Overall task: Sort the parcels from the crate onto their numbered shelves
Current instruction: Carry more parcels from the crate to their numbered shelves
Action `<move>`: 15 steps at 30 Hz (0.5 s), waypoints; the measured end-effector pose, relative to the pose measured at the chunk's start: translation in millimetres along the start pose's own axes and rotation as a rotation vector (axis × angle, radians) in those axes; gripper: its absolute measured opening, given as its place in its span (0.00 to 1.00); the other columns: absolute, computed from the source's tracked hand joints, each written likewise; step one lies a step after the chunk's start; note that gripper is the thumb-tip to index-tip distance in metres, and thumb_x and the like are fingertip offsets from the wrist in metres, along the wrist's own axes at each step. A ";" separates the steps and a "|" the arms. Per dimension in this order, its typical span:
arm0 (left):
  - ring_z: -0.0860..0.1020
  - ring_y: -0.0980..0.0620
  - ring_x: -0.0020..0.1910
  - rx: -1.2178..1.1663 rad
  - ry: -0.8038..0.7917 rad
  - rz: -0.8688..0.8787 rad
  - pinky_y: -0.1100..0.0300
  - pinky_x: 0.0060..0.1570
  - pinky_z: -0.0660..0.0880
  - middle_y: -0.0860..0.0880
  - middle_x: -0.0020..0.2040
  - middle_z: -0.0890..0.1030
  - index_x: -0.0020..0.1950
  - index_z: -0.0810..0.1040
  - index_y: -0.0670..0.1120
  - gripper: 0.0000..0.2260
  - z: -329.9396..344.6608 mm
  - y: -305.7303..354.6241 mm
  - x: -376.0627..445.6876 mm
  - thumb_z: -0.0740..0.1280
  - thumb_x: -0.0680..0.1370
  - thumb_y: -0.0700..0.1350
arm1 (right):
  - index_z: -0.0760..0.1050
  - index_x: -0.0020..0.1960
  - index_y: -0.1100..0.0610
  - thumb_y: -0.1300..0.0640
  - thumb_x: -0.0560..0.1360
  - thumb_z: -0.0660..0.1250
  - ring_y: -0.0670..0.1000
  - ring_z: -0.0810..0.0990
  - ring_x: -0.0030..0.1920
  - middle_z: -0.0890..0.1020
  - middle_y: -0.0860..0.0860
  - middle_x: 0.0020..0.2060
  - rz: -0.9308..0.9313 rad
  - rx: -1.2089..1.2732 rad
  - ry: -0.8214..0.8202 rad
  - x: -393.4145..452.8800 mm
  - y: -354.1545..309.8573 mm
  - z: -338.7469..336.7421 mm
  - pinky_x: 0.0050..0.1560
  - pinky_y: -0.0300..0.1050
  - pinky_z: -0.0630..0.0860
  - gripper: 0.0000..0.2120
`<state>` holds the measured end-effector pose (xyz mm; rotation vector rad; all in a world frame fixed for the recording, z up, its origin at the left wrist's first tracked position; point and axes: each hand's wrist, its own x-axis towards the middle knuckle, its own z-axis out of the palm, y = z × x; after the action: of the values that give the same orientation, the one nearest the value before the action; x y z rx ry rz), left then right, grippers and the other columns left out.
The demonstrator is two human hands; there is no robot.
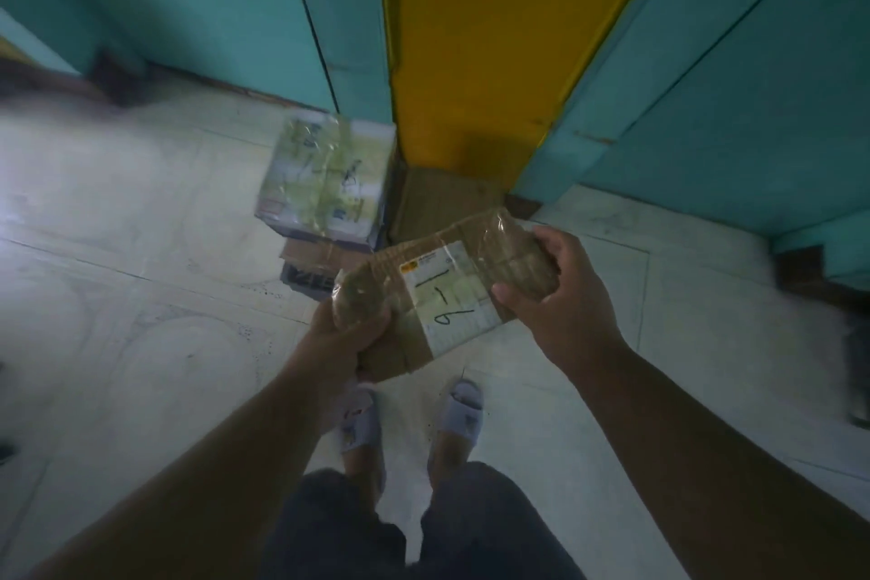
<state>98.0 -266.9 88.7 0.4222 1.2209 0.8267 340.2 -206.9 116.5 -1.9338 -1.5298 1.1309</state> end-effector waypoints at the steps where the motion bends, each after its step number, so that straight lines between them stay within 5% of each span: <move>1: 0.80 0.37 0.59 -0.011 0.059 0.036 0.40 0.49 0.81 0.40 0.62 0.80 0.68 0.73 0.48 0.22 11.0 14.4 -18.2 0.71 0.74 0.46 | 0.67 0.71 0.48 0.51 0.70 0.78 0.45 0.78 0.56 0.77 0.42 0.59 0.005 0.083 0.056 -11.6 -20.2 -12.4 0.48 0.34 0.74 0.33; 3: 0.81 0.38 0.58 -0.102 0.146 0.087 0.40 0.49 0.80 0.42 0.61 0.82 0.67 0.74 0.51 0.24 33.7 38.9 -51.7 0.75 0.72 0.45 | 0.69 0.68 0.47 0.51 0.71 0.78 0.46 0.80 0.57 0.79 0.45 0.60 0.053 0.317 0.110 -34.5 -55.6 -27.2 0.49 0.39 0.77 0.29; 6: 0.81 0.38 0.57 -0.252 0.173 0.089 0.39 0.52 0.80 0.44 0.59 0.82 0.64 0.74 0.55 0.27 64.8 76.3 -85.8 0.77 0.68 0.43 | 0.69 0.68 0.46 0.62 0.72 0.76 0.49 0.84 0.55 0.83 0.49 0.58 0.057 0.682 -0.034 -61.9 -103.5 -28.5 0.52 0.49 0.82 0.29; 9: 0.81 0.39 0.57 -0.136 0.077 0.129 0.42 0.52 0.80 0.42 0.61 0.81 0.64 0.75 0.51 0.28 78.3 121.2 -109.4 0.78 0.65 0.44 | 0.66 0.72 0.43 0.66 0.72 0.75 0.50 0.84 0.57 0.84 0.49 0.58 -0.117 0.726 -0.033 -71.7 -141.0 -36.2 0.53 0.57 0.83 0.37; 12: 0.83 0.42 0.51 0.129 -0.026 0.236 0.49 0.47 0.81 0.40 0.54 0.84 0.58 0.78 0.43 0.17 77.6 166.1 -129.1 0.73 0.70 0.44 | 0.63 0.74 0.37 0.66 0.73 0.74 0.54 0.84 0.57 0.84 0.49 0.57 -0.200 0.705 -0.018 -74.8 -169.7 -67.8 0.50 0.60 0.83 0.40; 15: 0.83 0.44 0.53 0.300 -0.118 0.345 0.50 0.50 0.80 0.44 0.54 0.84 0.59 0.76 0.49 0.18 78.7 206.9 -137.6 0.70 0.71 0.50 | 0.64 0.75 0.40 0.67 0.72 0.75 0.54 0.84 0.57 0.85 0.51 0.56 -0.263 0.632 -0.014 -93.4 -189.6 -95.9 0.50 0.58 0.84 0.40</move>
<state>88.9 -225.2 345.8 0.9335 1.1811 0.8975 298.7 -222.9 344.2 -1.2683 -1.1893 1.3055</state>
